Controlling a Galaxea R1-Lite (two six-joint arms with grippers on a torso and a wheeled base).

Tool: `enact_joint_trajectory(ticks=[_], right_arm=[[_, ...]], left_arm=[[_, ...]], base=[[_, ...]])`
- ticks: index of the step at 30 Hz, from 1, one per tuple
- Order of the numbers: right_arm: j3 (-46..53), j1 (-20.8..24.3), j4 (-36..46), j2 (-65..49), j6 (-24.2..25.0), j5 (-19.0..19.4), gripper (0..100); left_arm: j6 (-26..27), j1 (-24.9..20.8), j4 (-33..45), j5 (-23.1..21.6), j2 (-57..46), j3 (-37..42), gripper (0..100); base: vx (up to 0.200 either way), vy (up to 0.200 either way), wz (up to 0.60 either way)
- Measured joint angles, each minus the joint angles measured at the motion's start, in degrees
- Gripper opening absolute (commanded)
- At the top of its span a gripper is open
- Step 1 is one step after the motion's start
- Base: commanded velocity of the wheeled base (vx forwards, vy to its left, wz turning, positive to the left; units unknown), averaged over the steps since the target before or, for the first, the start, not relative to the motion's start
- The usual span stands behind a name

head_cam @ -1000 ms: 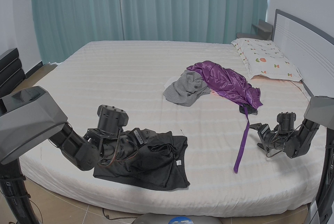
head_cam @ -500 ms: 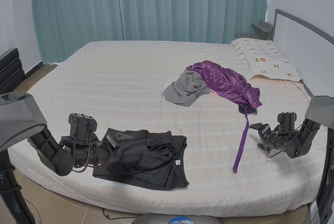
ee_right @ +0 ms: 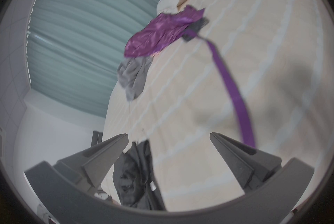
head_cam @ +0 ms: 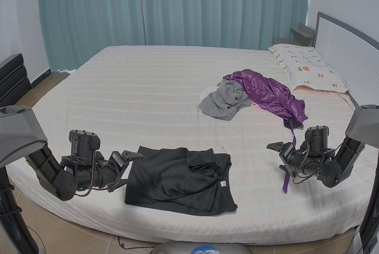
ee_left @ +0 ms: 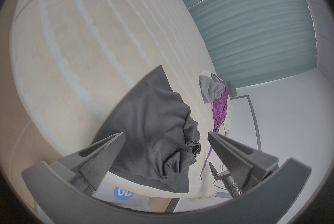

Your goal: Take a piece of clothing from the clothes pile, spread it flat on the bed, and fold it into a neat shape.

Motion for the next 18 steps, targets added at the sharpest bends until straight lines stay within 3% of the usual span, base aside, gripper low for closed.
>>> enact_joint_trajectory(ticks=[12, 18], right_arm=[[0.50, 13.51, 7.03, -3.67, -6.68, -6.35, 100], [-4.61, 18.38, 15.87, -3.75, -10.70, -10.09, 100]], left_arm=[[0.33, 2.50, -3.24, -2.52, 1.74, 0.06, 100], [0.40, 2.65, -4.35, -2.30, 3.04, 0.39, 100]], base=[[0.000, 0.200, 0.00], [0.000, 0.000, 0.00]])
